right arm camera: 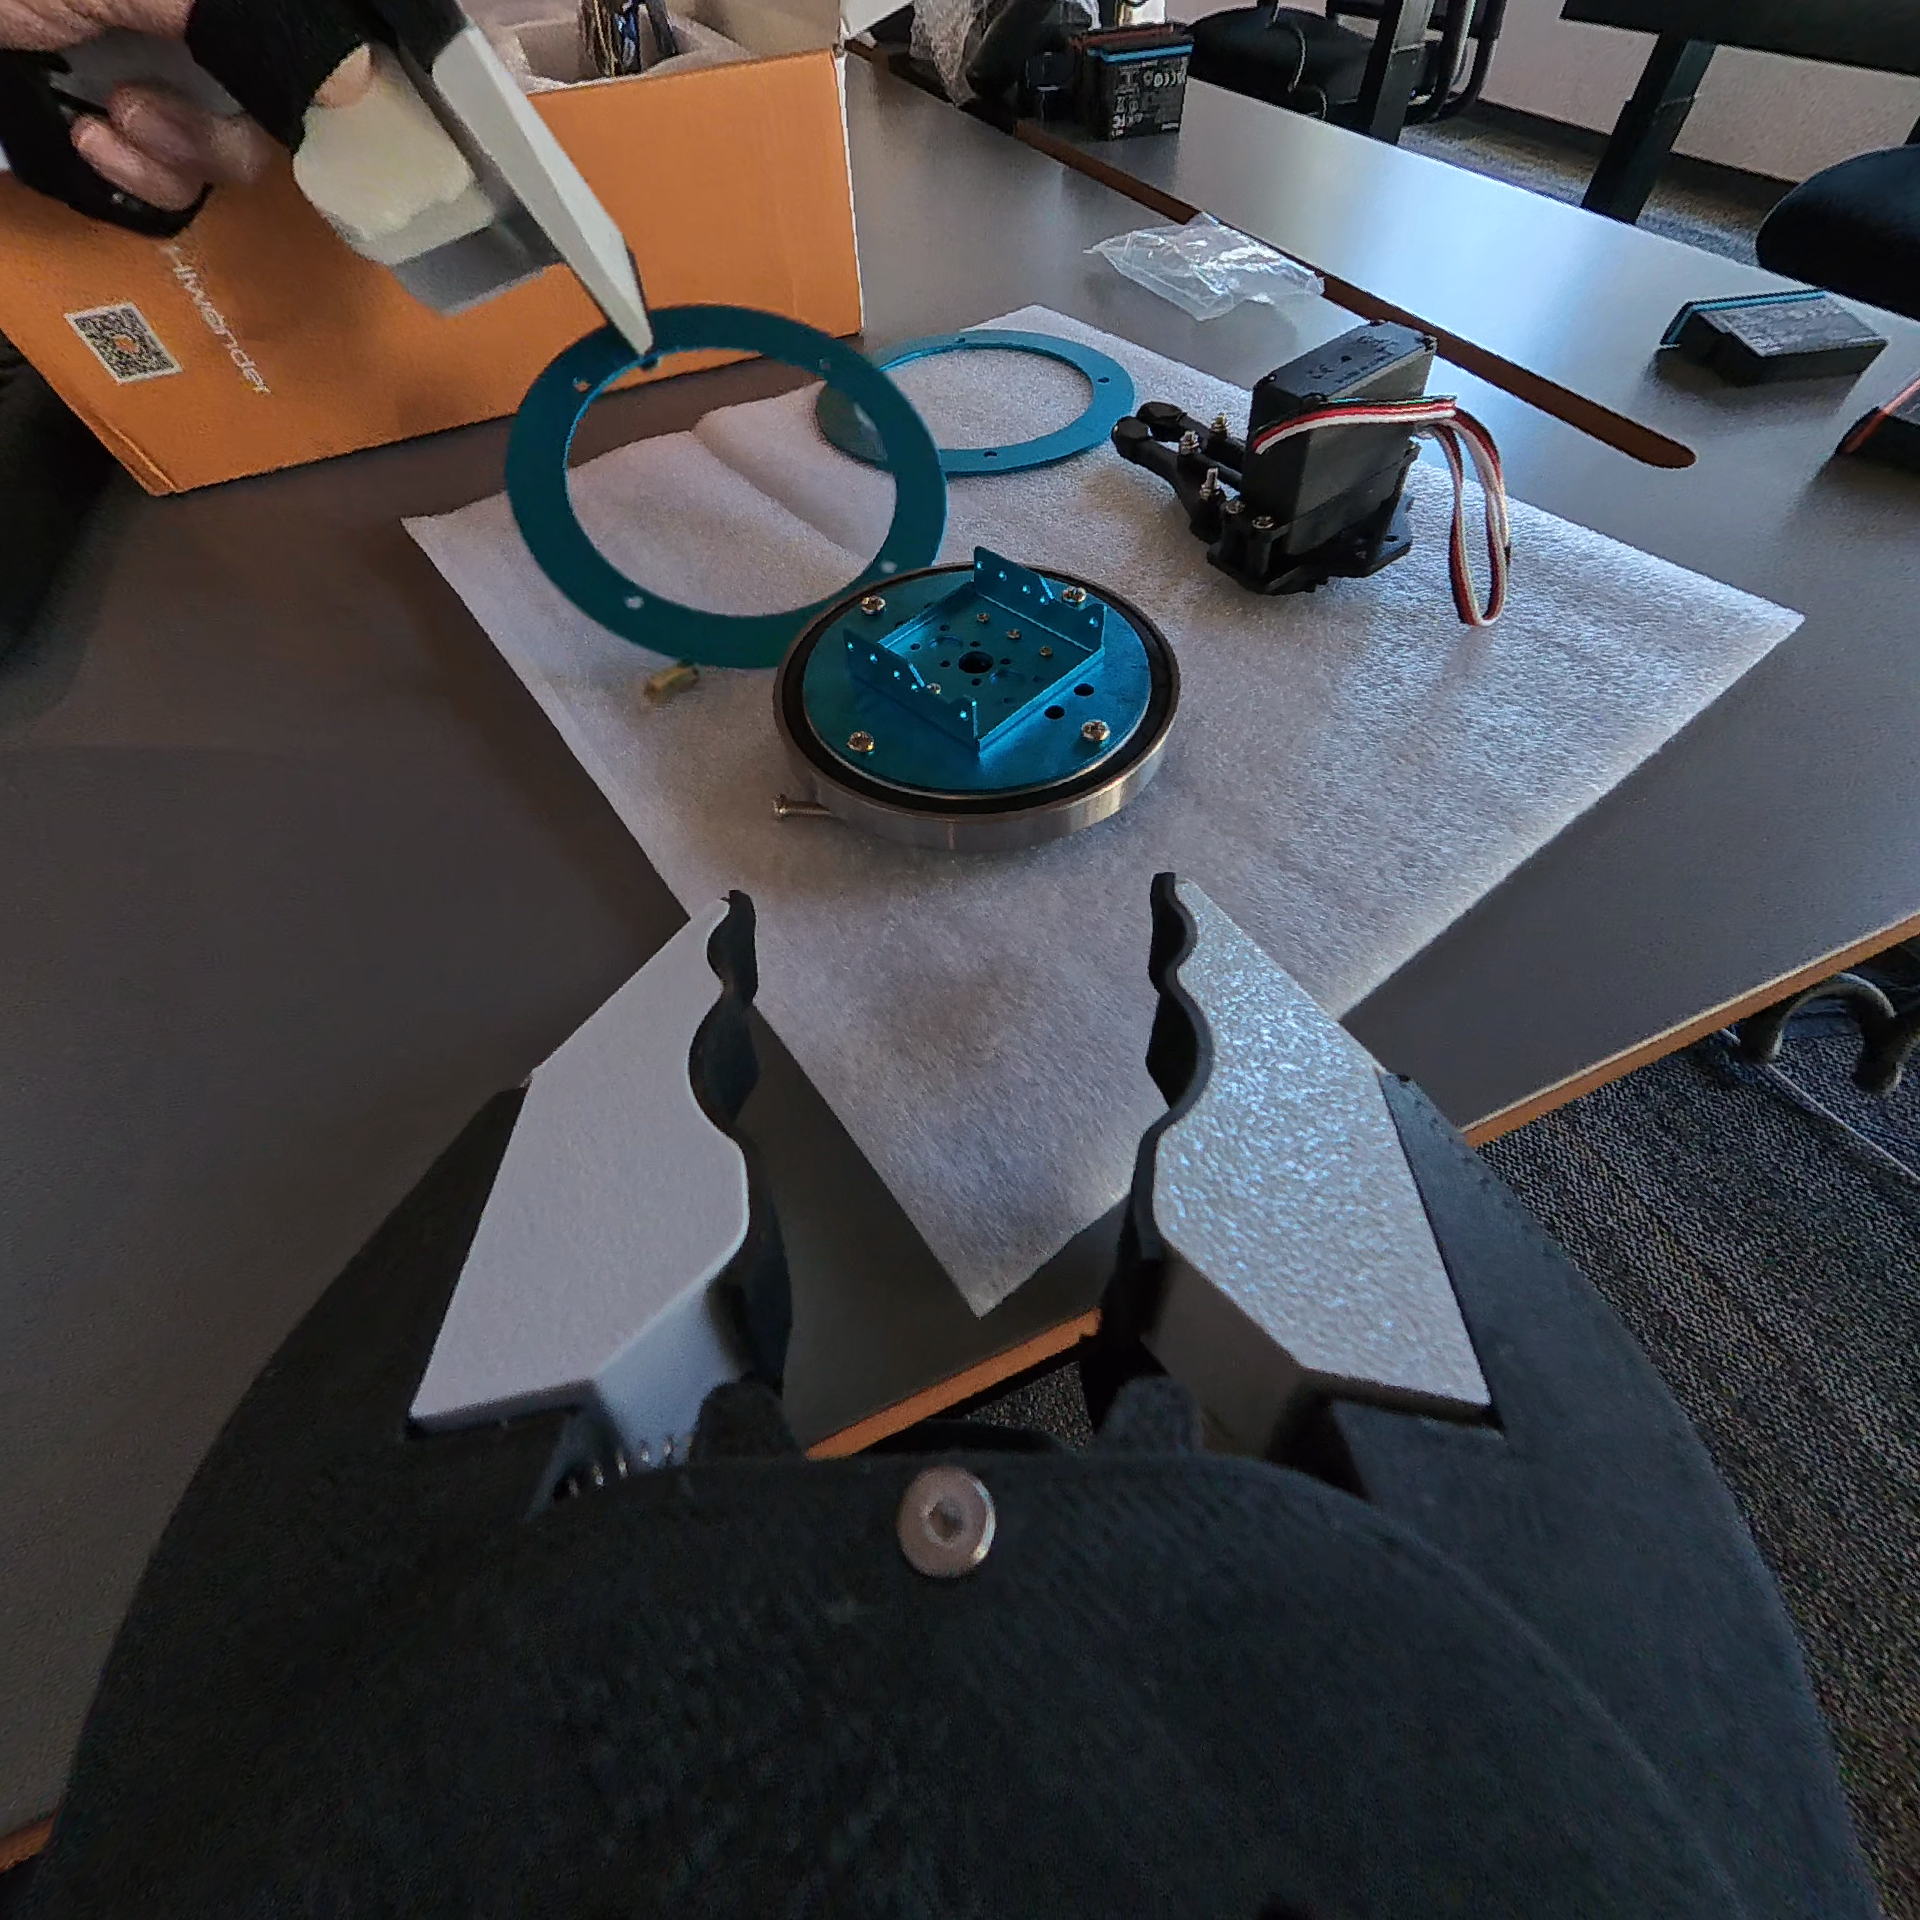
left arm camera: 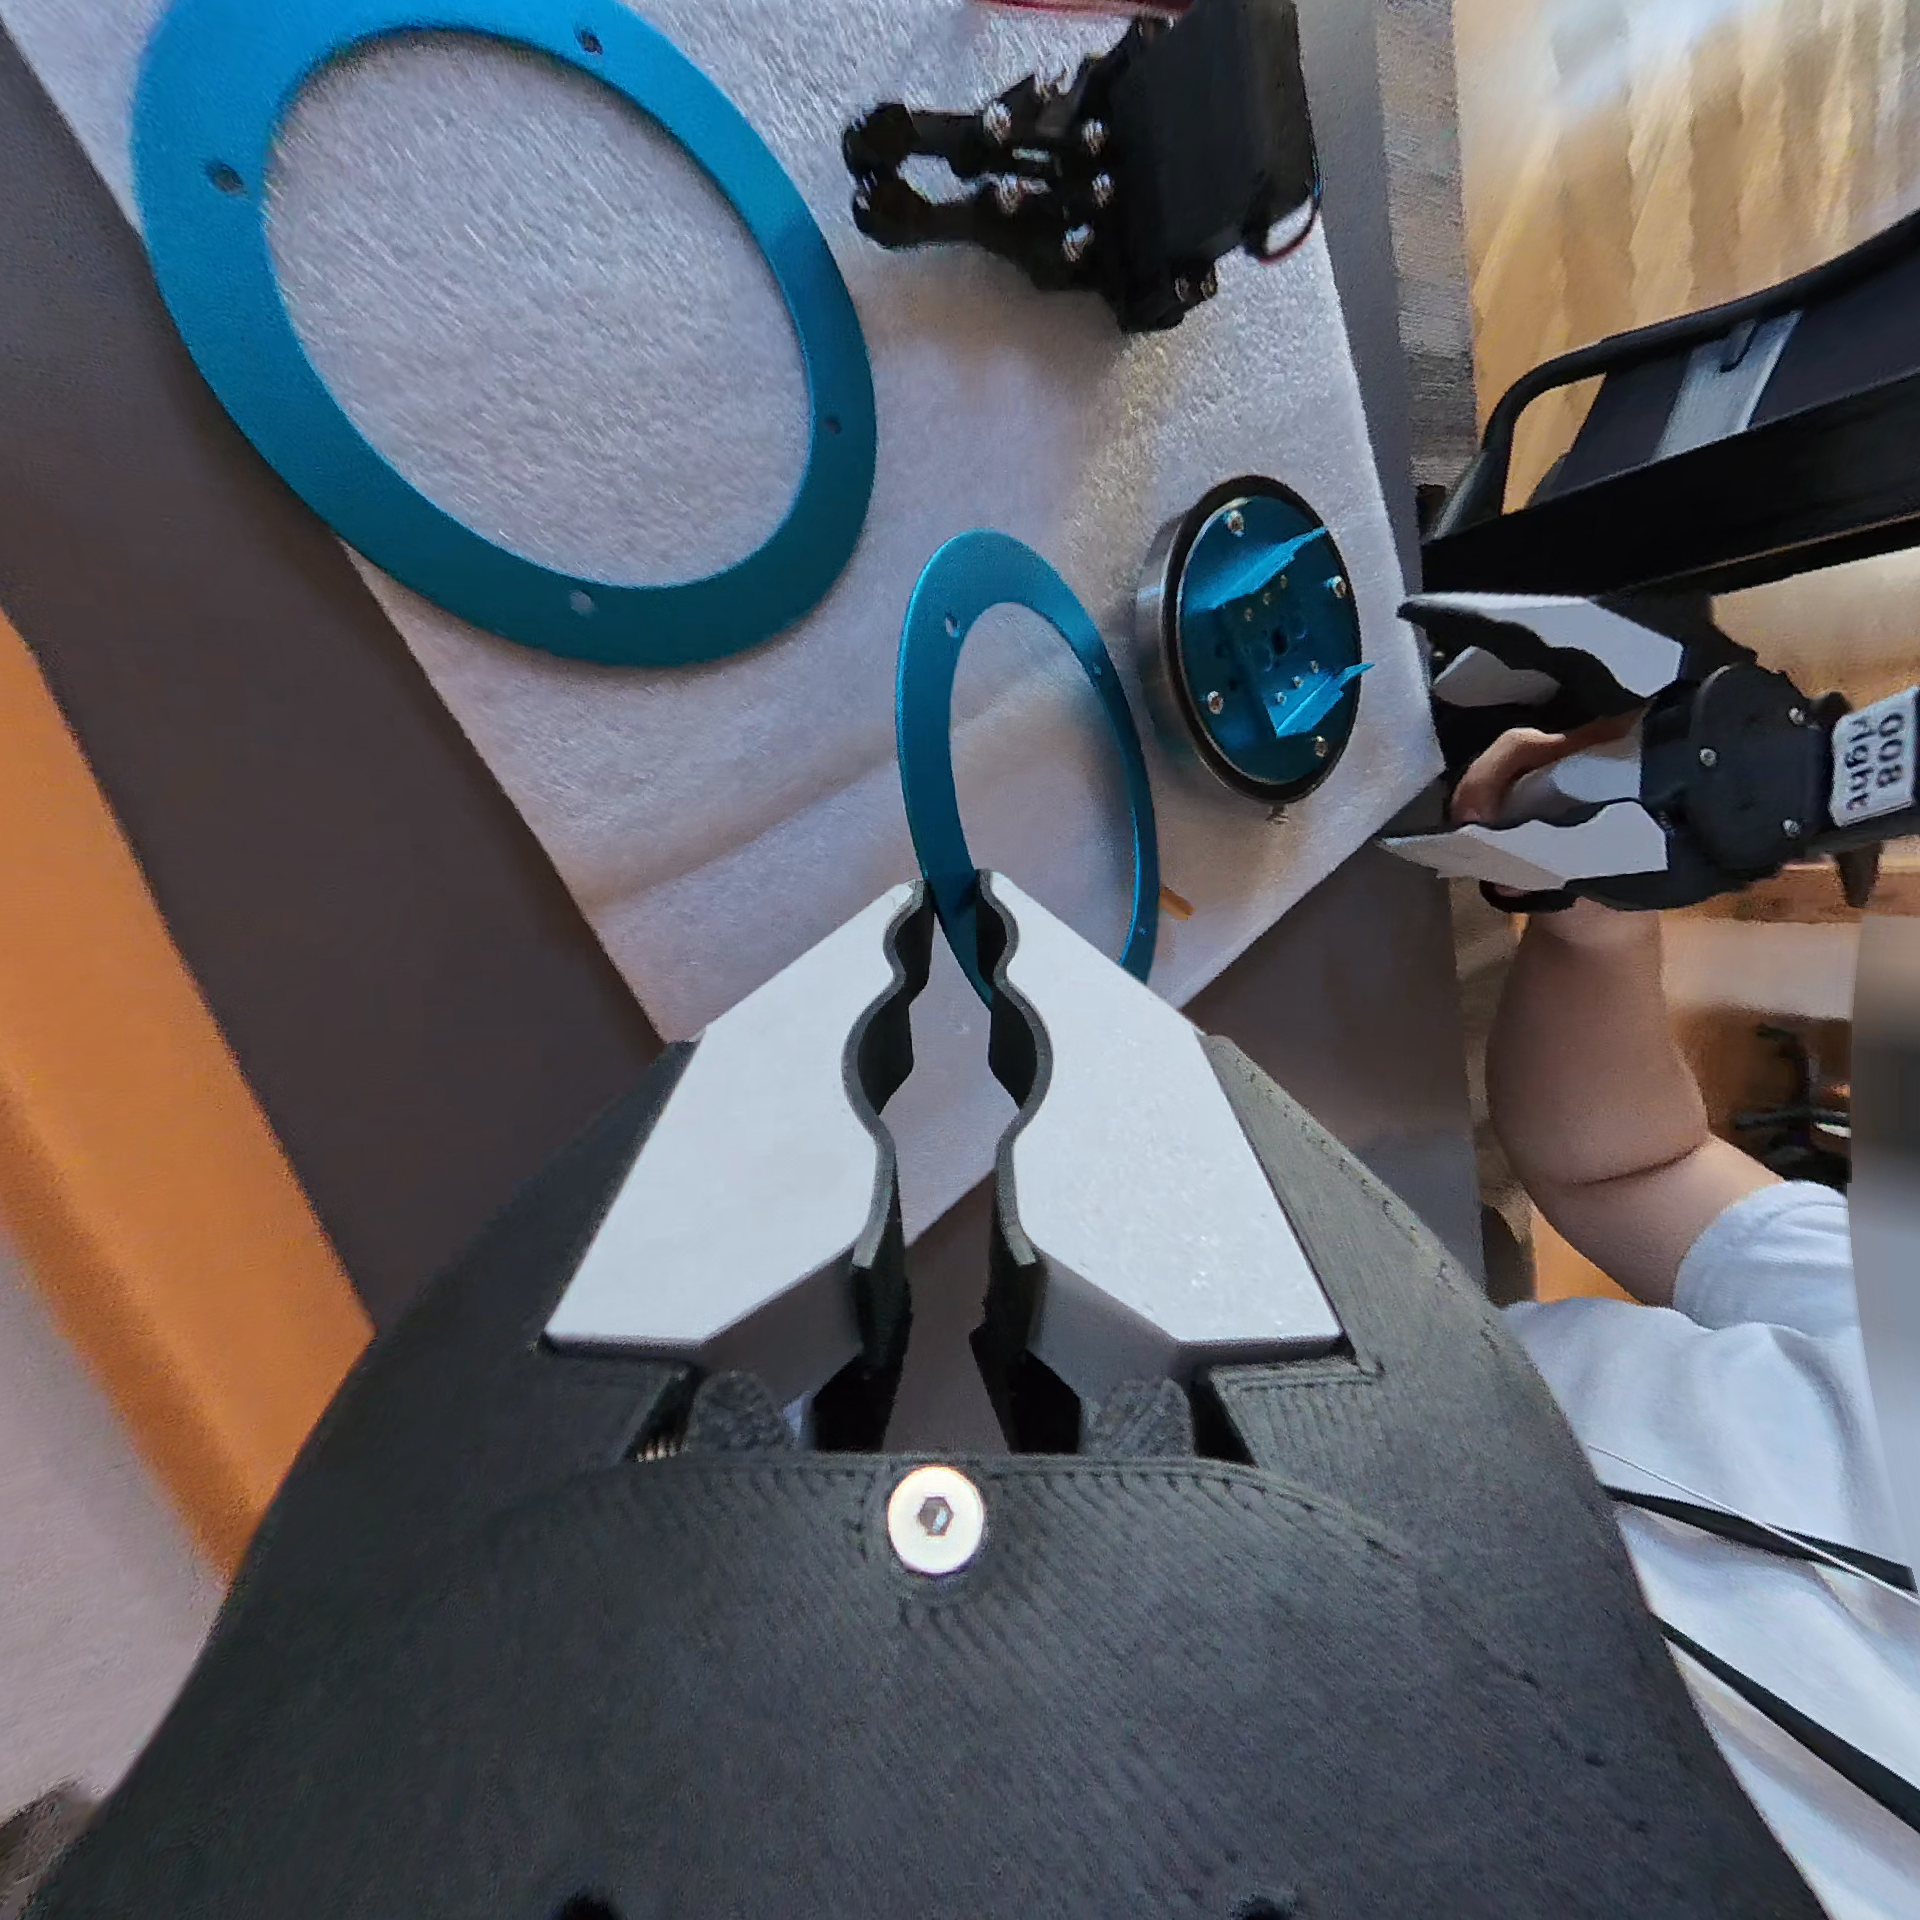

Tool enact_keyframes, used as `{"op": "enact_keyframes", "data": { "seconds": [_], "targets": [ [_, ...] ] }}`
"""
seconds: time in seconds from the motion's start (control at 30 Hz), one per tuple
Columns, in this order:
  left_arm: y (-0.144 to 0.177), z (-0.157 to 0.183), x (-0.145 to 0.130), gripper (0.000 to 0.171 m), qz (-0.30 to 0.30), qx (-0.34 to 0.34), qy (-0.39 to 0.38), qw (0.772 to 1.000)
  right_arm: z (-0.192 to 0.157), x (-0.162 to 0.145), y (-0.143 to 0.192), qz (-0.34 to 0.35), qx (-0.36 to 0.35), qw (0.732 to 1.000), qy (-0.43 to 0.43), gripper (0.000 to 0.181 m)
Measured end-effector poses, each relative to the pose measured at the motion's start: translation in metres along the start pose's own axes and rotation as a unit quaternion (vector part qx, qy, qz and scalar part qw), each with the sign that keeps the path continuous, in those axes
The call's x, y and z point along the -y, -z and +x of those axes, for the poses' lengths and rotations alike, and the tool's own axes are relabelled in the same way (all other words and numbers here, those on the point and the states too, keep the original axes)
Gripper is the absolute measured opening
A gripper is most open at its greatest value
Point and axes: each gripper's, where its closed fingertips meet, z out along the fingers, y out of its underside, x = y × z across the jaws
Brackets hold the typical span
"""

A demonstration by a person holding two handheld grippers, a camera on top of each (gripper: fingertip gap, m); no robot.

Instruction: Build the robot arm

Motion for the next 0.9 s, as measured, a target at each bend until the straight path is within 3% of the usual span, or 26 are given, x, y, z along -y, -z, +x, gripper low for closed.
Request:
{"op": "enact_keyframes", "data": {
  "seconds": [0.13, 0.4, 0.67, 0.73, 0.8, 0.9],
  "targets": [
    [0.008, -0.013, 0.004, 0.007, -0.015, 0.034, -0.004, 0.999, -0.001, -0.001, 0.0, -0.003, -0.003, 1.0, 0.007, 0.076],
    [-0.003, -0.041, -0.03, 0.013, -0.12, 0.142, -0.036, 0.982, 0.0, 0.001, 0.001, 0.0, -0.007, 1.0, 0.014, 0.076],
    [-0.01, -0.036, -0.032, 0.016, -0.134, 0.142, -0.051, 0.979, -0.001, -0.001, 0.008, -0.012, -0.021, 0.999, 0.03, 0.077],
    [-0.008, -0.031, -0.032, 0.027, -0.132, 0.145, -0.057, 0.979, -0.004, 0.002, 0.015, -0.012, -0.032, 0.999, 0.038, 0.076],
    [-0.003, -0.026, -0.03, 0.038, -0.113, 0.153, -0.065, 0.98, -0.009, 0.007, 0.026, -0.013, -0.047, 0.998, 0.05, 0.076],
    [0.011, -0.01, -0.028, 0.038, -0.055, 0.155, -0.098, 0.981, -0.02, 0.018, 0.047, -0.003, -0.07, 0.995, 0.069, 0.075]
  ]
}}
